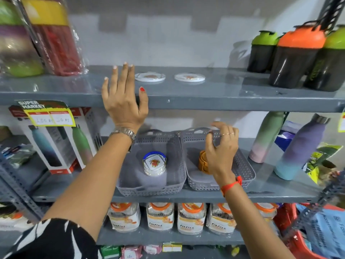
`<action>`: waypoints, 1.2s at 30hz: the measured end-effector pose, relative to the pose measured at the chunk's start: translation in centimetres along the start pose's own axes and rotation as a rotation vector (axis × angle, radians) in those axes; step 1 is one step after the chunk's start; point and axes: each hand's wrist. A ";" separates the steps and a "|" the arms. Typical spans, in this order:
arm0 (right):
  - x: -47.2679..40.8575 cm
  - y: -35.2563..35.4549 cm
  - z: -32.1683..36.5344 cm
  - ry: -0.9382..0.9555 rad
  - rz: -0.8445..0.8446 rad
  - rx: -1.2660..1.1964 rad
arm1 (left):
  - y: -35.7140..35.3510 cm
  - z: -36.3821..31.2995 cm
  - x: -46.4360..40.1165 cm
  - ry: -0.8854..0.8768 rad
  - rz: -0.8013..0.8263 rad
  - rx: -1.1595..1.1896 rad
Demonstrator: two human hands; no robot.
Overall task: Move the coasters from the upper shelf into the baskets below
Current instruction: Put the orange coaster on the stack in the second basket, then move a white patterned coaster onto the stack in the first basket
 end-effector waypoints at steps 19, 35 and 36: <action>-18.2 -6.2 6.0 -0.296 0.725 0.513 | 1.3 -0.2 0.0 0.024 0.134 0.069; -17.5 -5.9 6.1 -0.101 0.375 0.374 | 1.3 -0.4 0.1 0.031 0.136 0.073; -16.9 -5.4 6.6 -0.070 0.314 0.343 | 1.2 -0.3 0.0 0.032 0.135 0.074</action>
Point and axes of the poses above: each hand's wrist, its own x-axis away from the middle knuckle, its own y-axis out of the back of the hand, z = x × y, and after that the axes turned 5 degrees about -x, right-handed
